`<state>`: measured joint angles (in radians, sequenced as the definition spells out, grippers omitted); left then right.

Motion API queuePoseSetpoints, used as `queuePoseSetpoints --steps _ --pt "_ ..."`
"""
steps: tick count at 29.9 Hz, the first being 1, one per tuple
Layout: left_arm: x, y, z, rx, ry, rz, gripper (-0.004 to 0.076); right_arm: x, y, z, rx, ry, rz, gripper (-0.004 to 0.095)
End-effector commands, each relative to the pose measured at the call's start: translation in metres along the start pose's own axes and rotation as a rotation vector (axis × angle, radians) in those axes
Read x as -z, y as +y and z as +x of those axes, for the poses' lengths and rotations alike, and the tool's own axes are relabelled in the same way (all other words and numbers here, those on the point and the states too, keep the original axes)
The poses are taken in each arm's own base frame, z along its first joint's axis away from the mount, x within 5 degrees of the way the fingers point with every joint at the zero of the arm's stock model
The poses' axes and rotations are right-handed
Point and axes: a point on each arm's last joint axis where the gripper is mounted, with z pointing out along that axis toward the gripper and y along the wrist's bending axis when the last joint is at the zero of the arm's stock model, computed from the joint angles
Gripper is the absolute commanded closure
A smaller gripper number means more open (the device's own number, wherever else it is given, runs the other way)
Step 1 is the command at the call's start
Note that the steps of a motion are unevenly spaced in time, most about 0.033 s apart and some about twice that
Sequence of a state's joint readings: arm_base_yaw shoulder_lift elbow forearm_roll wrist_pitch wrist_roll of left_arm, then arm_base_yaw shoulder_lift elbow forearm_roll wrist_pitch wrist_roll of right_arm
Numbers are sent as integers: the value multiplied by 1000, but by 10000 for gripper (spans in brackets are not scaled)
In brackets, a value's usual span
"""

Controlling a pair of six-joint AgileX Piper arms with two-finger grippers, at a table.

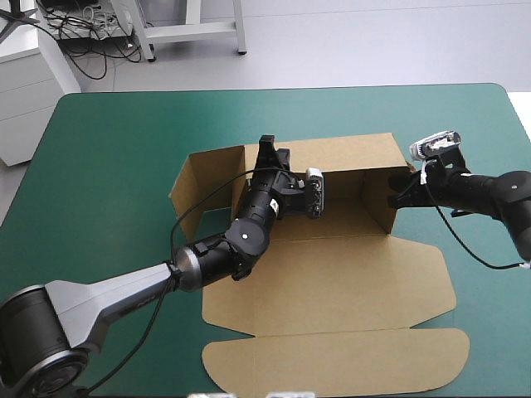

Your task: Fold the box

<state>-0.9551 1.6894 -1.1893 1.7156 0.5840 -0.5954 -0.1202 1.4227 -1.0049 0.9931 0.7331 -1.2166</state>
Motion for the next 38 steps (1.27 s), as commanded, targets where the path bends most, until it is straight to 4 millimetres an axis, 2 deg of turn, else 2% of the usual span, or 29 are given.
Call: queuePoseSetpoints --steps 1,3,5,10,13,18,22,28,31,34,36,38 --pt "13 25 -6 27 -39 -78 718 6 17 -15 45 -41 -28 905" --pt "13 25 -6 26 -46 -74 676 0 23 -17 75 -32 1 905" --pt "13 25 -6 26 -46 -74 577 -5 30 -20 86 -43 22 906" --pt "13 25 -7 54 -54 -75 235 -11 39 -26 55 -72 69 906" --pt "13 25 -9 84 -81 -77 167 -13 36 -28 26 -91 127 905" --pt "21 26 -20 93 -88 -101 168 -17 26 -28 -35 -94 221 906" --pt "36 29 -34 101 -64 -173 168 -22 19 -25 -70 -79 265 906" --pt "69 37 -54 129 -114 -227 168 -18 19 -35 -97 -96 271 906" --pt "89 49 -57 162 -132 -268 177 -14 21 -44 -93 -91 245 906" --pt "104 70 -44 216 -86 -347 250 -5 26 -53 -65 -55 223 905" --pt "115 88 -30 262 -52 -405 352 4 28 -59 -57 -20 229 905" --pt "127 107 -15 316 -44 -448 498 13 30 -65 -68 3 236 906"
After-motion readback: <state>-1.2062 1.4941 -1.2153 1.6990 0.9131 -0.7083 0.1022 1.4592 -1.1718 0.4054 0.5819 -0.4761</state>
